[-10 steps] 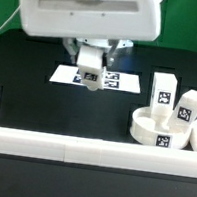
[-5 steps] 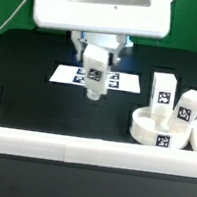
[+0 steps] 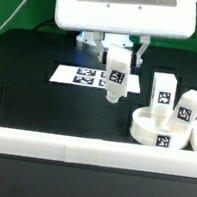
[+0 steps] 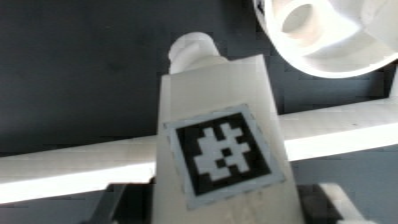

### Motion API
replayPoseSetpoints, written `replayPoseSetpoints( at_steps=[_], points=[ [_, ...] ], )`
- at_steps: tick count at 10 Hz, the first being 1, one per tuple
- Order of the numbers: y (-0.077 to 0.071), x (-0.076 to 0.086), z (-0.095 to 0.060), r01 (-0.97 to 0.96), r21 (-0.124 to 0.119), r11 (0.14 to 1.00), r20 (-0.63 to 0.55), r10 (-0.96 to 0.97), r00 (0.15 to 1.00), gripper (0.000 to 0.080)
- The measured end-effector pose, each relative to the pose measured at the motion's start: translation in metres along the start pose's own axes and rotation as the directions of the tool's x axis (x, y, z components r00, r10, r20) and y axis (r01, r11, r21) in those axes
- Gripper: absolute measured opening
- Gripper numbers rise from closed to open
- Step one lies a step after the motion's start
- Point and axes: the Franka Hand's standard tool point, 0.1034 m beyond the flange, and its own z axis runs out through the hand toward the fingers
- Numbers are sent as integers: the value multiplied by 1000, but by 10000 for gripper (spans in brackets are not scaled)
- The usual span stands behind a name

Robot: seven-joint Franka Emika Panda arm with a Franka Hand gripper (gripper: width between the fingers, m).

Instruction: Assemble stool

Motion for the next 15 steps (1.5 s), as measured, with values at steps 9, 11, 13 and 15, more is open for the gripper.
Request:
replayPoseSetpoints(
  at_steps=[9,11,13,15],
  points=[
    [-35,5,4,72,39,997,-112,-67,991,325],
    [-52,6,8,85,65,994,-146,-75,986,325],
    [-50,14,9,108,67,992,-205,-92,974,325],
    [-52,12,10,102,75,992,-199,-85,976,325]
  ],
)
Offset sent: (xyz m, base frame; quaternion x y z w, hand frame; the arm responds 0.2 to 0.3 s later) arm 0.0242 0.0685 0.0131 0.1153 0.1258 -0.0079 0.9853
